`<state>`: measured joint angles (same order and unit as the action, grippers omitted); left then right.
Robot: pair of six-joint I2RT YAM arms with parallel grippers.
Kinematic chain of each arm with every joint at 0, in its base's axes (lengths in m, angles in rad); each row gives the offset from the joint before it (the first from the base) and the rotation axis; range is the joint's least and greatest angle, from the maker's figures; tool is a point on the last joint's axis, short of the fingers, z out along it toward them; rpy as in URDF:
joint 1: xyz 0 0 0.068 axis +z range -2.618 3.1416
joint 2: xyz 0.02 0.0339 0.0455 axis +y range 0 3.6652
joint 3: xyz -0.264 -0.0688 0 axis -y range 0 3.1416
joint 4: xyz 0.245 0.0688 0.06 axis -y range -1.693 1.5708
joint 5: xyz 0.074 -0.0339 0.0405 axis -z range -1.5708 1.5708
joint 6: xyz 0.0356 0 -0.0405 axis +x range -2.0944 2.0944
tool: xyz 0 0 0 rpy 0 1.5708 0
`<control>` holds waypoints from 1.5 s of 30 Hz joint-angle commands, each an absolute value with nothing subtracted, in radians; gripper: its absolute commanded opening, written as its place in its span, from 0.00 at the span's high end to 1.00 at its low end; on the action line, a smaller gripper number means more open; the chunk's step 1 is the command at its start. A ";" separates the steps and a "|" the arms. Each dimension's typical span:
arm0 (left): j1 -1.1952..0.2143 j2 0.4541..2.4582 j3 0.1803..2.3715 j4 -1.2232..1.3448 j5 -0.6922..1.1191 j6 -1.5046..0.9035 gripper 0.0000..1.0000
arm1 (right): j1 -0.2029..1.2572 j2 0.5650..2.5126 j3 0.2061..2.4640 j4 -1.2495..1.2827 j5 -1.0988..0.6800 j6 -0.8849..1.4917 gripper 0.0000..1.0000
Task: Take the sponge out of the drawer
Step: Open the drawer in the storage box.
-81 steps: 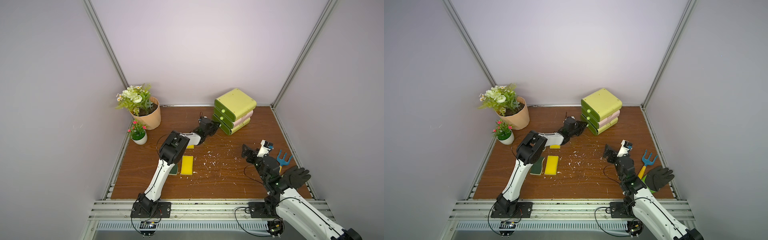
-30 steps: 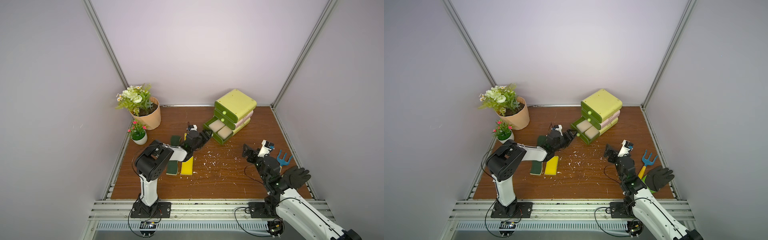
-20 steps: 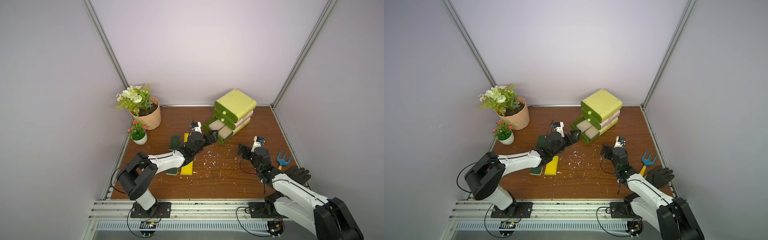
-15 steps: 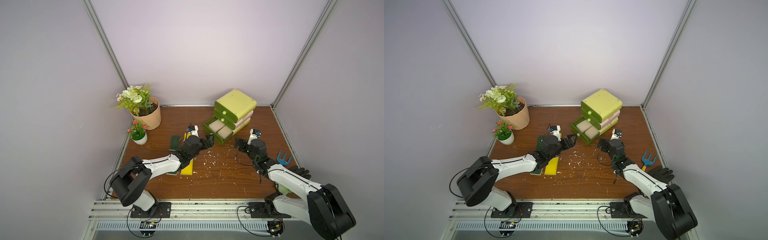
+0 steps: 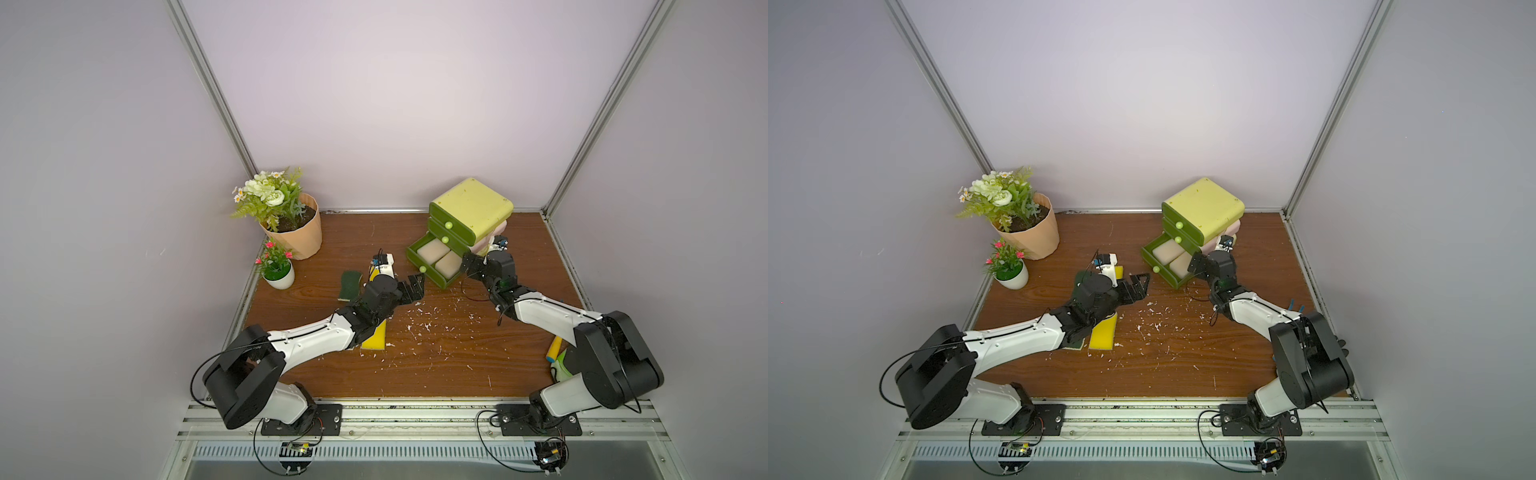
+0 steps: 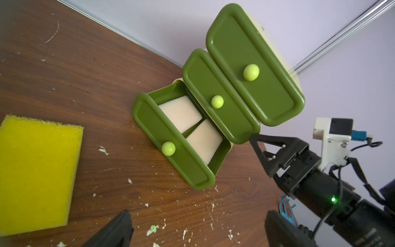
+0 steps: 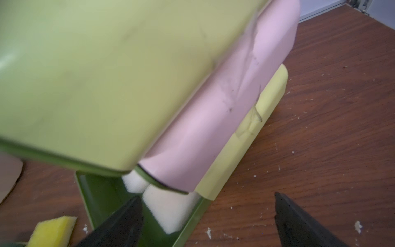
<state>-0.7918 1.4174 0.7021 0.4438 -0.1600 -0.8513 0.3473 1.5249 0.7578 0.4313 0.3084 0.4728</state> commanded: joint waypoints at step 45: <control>-0.798 1.940 1.413 -0.009 -0.158 -0.575 0.00 | 0.117 1.084 0.396 0.482 0.029 0.641 0.01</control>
